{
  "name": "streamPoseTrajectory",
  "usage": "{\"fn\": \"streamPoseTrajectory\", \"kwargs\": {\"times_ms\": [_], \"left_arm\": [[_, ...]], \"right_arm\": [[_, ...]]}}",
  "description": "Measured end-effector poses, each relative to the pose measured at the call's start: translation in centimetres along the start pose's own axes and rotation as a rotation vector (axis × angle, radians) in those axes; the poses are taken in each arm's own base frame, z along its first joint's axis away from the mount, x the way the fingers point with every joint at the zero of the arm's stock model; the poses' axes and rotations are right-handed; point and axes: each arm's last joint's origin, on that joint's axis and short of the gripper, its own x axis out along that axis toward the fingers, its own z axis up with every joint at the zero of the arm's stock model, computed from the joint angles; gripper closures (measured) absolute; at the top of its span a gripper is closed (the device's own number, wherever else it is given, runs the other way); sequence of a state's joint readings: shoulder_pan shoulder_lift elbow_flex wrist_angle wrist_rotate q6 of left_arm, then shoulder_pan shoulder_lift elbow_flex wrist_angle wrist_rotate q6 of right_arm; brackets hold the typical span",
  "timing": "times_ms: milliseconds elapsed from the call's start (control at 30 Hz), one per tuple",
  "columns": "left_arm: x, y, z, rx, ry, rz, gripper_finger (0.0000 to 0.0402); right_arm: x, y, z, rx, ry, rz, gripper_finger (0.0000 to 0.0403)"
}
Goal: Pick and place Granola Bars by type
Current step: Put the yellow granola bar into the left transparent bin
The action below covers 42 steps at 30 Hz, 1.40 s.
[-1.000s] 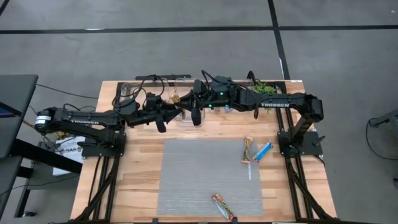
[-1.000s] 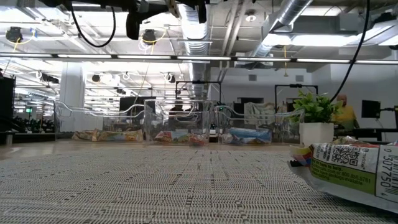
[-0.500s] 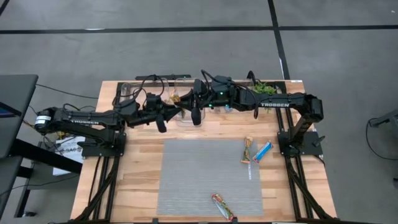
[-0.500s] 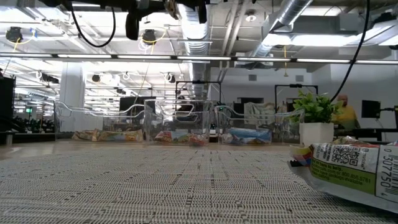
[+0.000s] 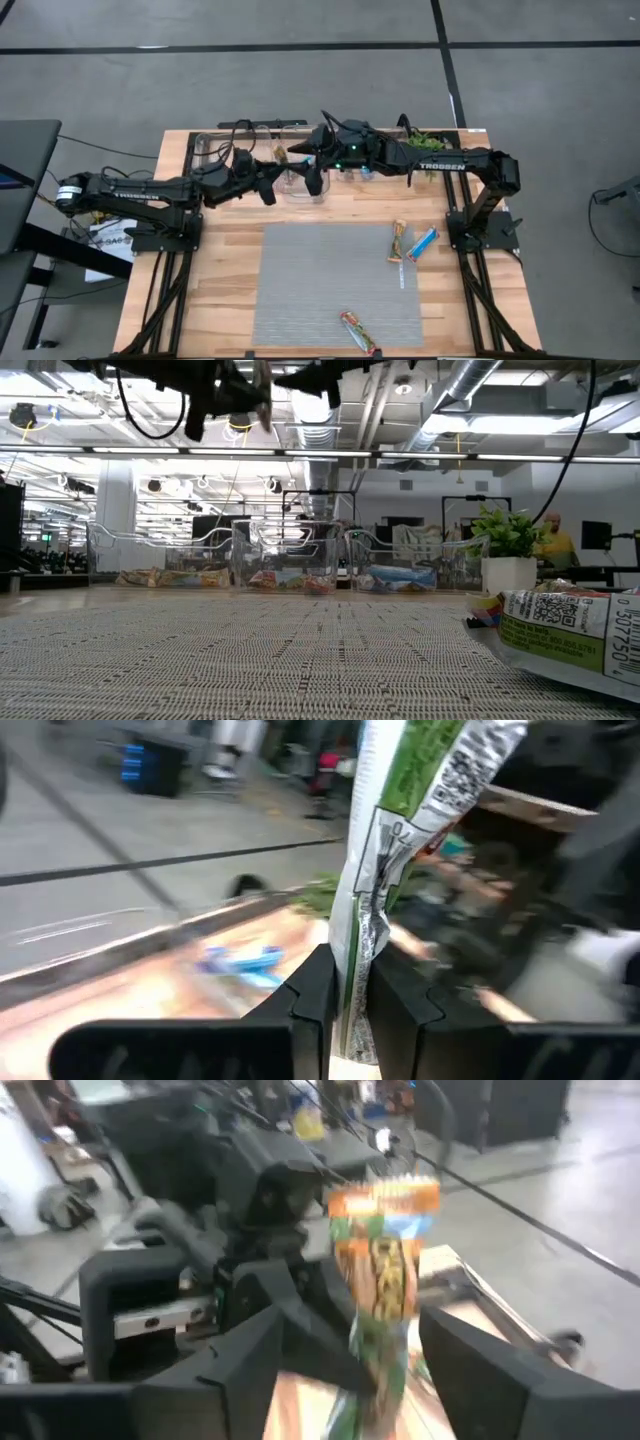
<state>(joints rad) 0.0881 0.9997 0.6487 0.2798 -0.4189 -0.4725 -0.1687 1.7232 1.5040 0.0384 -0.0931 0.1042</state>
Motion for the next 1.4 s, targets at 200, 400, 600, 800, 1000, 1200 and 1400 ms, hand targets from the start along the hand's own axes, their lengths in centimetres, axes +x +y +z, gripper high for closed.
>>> {"fn": "streamPoseTrajectory", "kwargs": {"times_ms": [200,400,600,800,1000,1200,1400], "left_arm": [[0.0,2.0,-0.2,0.009,-0.051,0.322,0.0368],[-0.2,5.6,0.2,0.013,-0.092,0.654,0.0363],[-0.4,9.2,0.4,0.004,0.003,0.817,0.0362],[-0.8,11.4,0.3,-0.022,0.130,0.862,0.0360],[-1.4,12.4,-0.2,-0.022,0.257,0.877,0.0331],[-1.4,12.4,-0.3,-0.024,0.282,0.854,0.0269],[-1.1,12.1,-0.1,-0.024,0.272,0.811,0.0227]], "right_arm": [[-0.3,-1.4,-0.7,0.016,0.094,-0.055,0.0153],[-0.4,-2.1,-1.1,0.025,0.138,-0.075,0.0154],[-0.4,-2.1,-1.1,0.025,0.138,-0.075,0.0154],[-0.4,-2.0,-1.1,0.025,0.141,-0.074,0.0154],[-0.5,-2.1,-1.5,0.029,0.172,-0.076,0.0154],[-0.5,-2.1,-1.5,0.032,0.180,-0.075,0.0154],[-0.5,-1.9,-1.6,0.076,0.196,-0.006,0.0154]]}}
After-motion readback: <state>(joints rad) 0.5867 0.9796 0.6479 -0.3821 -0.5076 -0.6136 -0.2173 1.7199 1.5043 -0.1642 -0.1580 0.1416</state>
